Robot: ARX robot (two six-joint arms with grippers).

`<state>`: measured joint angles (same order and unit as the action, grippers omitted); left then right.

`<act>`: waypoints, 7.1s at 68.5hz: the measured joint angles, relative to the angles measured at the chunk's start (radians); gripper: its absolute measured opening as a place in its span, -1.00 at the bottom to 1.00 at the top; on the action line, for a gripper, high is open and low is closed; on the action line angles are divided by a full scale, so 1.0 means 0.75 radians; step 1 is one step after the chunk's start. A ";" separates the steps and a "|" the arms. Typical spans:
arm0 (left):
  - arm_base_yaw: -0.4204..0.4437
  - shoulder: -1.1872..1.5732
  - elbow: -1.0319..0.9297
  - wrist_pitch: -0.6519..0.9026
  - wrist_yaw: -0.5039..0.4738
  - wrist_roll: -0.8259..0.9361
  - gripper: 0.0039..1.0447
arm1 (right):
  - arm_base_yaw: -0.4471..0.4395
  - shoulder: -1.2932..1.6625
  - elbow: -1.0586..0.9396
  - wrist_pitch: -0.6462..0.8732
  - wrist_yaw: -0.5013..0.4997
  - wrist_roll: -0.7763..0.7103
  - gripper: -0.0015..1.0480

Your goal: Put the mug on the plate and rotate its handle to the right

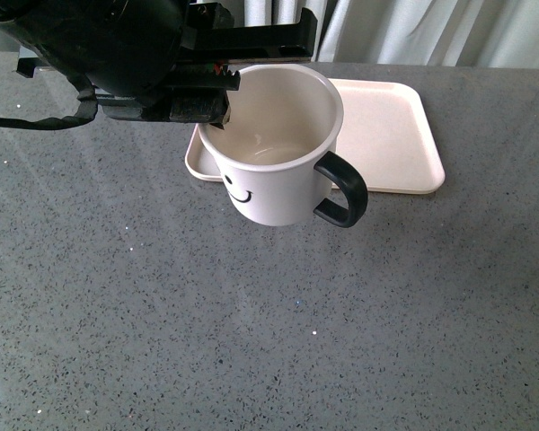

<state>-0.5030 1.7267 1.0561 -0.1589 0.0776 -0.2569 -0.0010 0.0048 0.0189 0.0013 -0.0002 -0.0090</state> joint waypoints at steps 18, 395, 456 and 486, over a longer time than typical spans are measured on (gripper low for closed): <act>-0.031 0.193 0.294 -0.339 -0.184 0.080 -0.96 | 0.000 0.000 0.000 0.000 0.001 0.000 0.82; 0.667 -2.280 -1.390 0.211 -0.104 0.332 -0.98 | 0.000 0.001 0.000 0.000 0.001 0.002 0.82; 0.667 -2.281 -1.390 0.211 -0.103 0.337 0.83 | -0.082 1.871 0.964 0.039 -0.385 -0.341 0.82; 0.667 -2.281 -1.390 0.212 -0.103 0.337 0.83 | 0.132 2.655 1.743 -0.127 -0.225 -0.006 0.82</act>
<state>-0.0025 0.0158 0.0135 -0.0002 0.0002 -0.0044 0.0978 1.9957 1.3262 -0.0940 -0.1692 -0.0132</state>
